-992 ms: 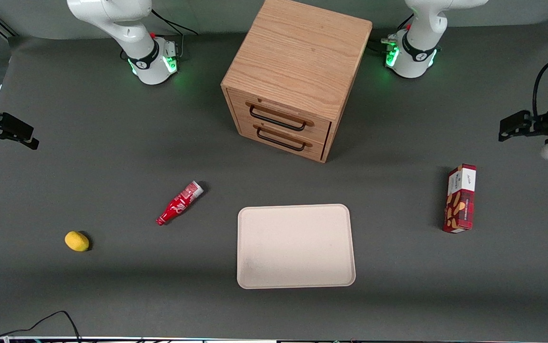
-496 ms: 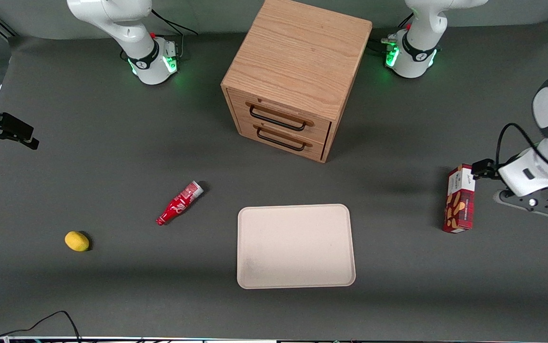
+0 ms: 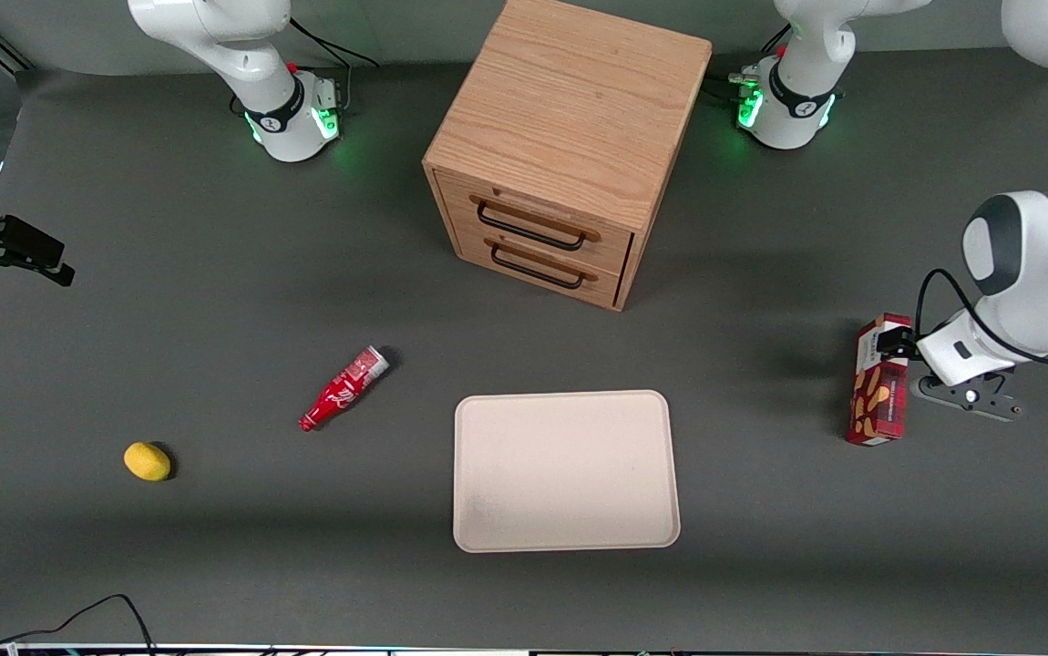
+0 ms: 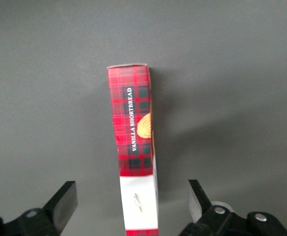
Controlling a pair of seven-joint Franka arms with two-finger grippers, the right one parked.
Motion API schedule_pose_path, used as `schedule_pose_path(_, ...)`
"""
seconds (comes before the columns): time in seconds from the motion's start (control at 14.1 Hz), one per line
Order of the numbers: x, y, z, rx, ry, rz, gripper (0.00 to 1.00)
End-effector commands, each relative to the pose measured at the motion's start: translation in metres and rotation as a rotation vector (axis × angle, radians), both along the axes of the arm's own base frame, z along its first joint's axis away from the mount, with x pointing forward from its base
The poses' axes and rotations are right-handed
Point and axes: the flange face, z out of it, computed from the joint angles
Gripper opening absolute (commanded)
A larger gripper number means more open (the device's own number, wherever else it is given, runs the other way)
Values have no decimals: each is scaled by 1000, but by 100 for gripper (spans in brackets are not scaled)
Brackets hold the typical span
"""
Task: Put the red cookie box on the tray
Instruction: 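Lower the open left gripper around the cookie box and close it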
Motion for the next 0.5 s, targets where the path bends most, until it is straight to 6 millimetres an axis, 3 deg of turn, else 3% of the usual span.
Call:
schedule_pose_path(0.0, -6, 7, -25, -3, -17, -20, 100)
schedule_pose_path(0.43, -5, 10, -71, -51, -47, 32, 100)
